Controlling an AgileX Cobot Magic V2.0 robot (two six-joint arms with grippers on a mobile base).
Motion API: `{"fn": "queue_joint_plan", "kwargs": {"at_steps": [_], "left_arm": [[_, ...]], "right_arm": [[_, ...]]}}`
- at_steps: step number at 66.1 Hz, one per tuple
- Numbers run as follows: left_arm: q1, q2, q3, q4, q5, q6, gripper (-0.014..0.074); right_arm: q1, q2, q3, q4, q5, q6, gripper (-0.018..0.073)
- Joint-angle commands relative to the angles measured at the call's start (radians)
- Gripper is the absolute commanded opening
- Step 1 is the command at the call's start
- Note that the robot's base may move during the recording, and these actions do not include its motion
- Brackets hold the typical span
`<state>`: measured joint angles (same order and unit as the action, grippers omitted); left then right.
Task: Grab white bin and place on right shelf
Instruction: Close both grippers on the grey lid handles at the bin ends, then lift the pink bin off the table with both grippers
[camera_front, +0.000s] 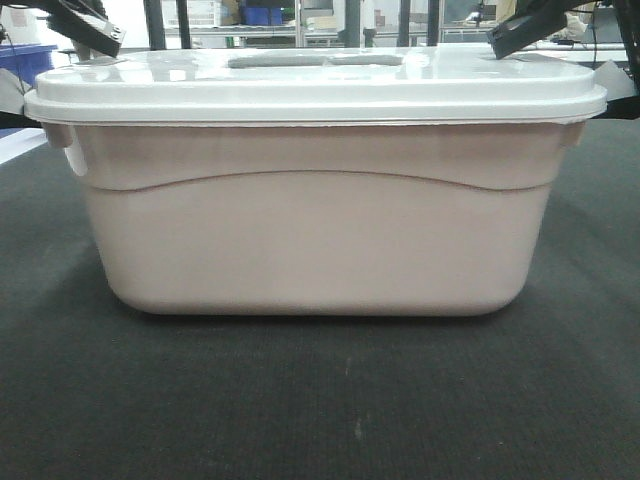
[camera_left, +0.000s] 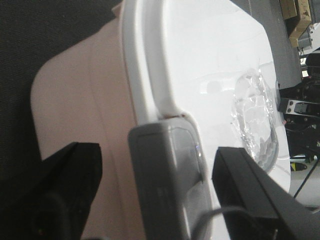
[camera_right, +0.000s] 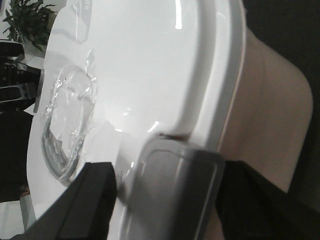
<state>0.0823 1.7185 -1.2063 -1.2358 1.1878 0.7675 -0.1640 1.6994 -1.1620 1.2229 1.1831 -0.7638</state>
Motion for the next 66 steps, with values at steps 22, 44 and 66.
{"fn": "queue_joint_plan", "kwargs": {"at_steps": [22, 44, 66], "left_arm": [[-0.043, -0.05, -0.032, -0.059, 0.131, -0.005, 0.0365], [-0.043, -0.05, -0.032, -0.056, 0.131, -0.005, 0.0356], [-0.043, -0.05, -0.032, -0.056, 0.131, -0.005, -0.0025]], "right_arm": [[0.0, -0.041, -0.031, 0.074, 0.143, -0.012, 0.0508], [0.0, -0.041, -0.031, 0.078, 0.142, -0.012, 0.0491], [0.0, -0.047, -0.031, 0.079, 0.153, -0.012, 0.0118]]}}
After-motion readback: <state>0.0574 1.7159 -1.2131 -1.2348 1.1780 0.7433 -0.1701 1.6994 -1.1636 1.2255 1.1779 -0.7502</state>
